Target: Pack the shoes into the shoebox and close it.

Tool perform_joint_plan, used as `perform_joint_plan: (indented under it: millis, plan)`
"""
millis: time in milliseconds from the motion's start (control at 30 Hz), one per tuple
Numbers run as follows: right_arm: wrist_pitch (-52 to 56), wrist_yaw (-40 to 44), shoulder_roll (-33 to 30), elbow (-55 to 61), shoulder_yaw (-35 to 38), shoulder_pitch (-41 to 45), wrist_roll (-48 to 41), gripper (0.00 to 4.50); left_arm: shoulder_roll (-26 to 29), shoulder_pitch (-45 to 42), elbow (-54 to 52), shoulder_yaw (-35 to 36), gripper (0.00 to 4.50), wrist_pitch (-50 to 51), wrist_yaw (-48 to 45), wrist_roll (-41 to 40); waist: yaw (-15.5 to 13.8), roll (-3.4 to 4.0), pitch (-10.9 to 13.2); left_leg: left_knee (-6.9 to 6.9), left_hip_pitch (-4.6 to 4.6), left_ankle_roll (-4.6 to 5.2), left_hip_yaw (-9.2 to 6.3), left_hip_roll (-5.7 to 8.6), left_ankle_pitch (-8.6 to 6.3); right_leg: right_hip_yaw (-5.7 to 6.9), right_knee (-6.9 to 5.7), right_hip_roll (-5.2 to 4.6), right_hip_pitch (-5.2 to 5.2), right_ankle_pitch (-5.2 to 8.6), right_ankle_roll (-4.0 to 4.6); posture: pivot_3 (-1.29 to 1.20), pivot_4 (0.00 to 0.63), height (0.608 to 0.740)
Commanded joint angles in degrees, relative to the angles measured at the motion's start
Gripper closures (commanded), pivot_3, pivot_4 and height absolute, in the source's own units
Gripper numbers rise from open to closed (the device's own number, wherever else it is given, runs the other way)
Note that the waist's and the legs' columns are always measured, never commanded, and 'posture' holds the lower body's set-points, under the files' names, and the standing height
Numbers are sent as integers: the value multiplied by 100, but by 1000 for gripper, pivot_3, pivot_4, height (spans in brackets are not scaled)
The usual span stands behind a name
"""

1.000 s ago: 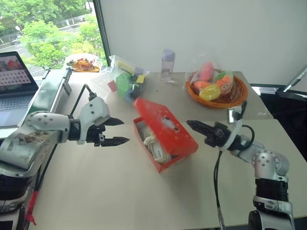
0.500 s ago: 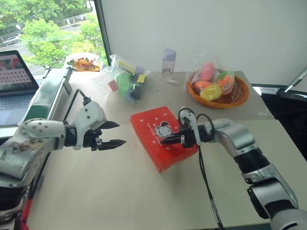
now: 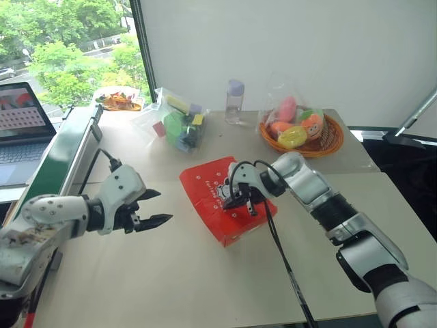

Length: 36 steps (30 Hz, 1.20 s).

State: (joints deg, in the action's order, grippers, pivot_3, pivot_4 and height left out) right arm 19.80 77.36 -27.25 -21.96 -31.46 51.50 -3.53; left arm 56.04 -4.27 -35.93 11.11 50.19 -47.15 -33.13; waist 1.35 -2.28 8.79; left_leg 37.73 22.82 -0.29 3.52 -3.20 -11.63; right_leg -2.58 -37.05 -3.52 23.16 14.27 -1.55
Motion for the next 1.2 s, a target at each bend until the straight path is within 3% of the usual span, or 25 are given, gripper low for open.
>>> perform_joint_plan:
  millis: [33, 167, 233, 500, 733, 933, 1033, 1200]
  plan:
    - [683, 437, 4, 60, 152, 1, -247, 4461, -151, 257, -40, -197, 1069, -288, 194, 276, -20, 0, 0, 0, 2, 0, 2, -2, 0, 0, -1, 0, 3, -1, 2, 0, 150, 740]
    - [1418, 592, -17, 558, 780, 268, -819, 4461, -279, 95, 140, -253, 1069, -341, 280, 341, -56, 2, 3, -3, 69, 8, 12, -13, 6, 2, -4, 9, 45, -33, 53, 0, 150, 740]
    - [1650, 624, -78, 769, 900, 314, -947, 4461, -295, 59, 175, -246, 1069, -337, 286, 345, -57, 4, 5, -2, 133, 46, 18, -18, 31, 0, -14, 16, 112, -58, 17, 0, 150, 740]
    - [2250, 956, -676, 1762, 1347, 452, -1575, 4461, -239, 26, 171, -181, 1069, -393, 245, 358, -60, 13, 15, -7, 180, 35, 17, -26, 22, 7, -2, 29, 149, -56, 17, 0, 150, 740]
    - [2207, 749, -1005, 2149, 1483, 235, -1701, 2329, -307, -1, 65, -37, 1069, -304, 311, 222, -59, 12, 16, -4, 180, 34, 18, -27, 22, 9, -1, 29, 149, -55, 16, 0, 150, 740]
    - [2093, 314, -865, 2074, 1576, 159, -1631, 386, -323, -33, 76, -44, 1069, -291, 363, 176, -49, 11, 16, 0, 180, 34, 19, -27, 23, 7, -1, 28, 149, -56, 16, 0, 150, 740]
    - [1831, -21, -622, 1730, 1449, 344, -1354, 386, -351, -60, 83, -109, 1069, -289, 408, 184, -39, 11, 16, -1, 179, 34, 19, -29, 23, 7, -1, 30, 149, -56, 16, 0, 150, 740]
    - [514, -220, -299, 925, 975, 428, -576, 386, -371, -58, 13, -113, 1069, -241, 470, 165, -49, 11, 17, 0, 180, 34, 20, -30, 23, 7, -2, 33, 150, -56, 17, 0, 150, 740]
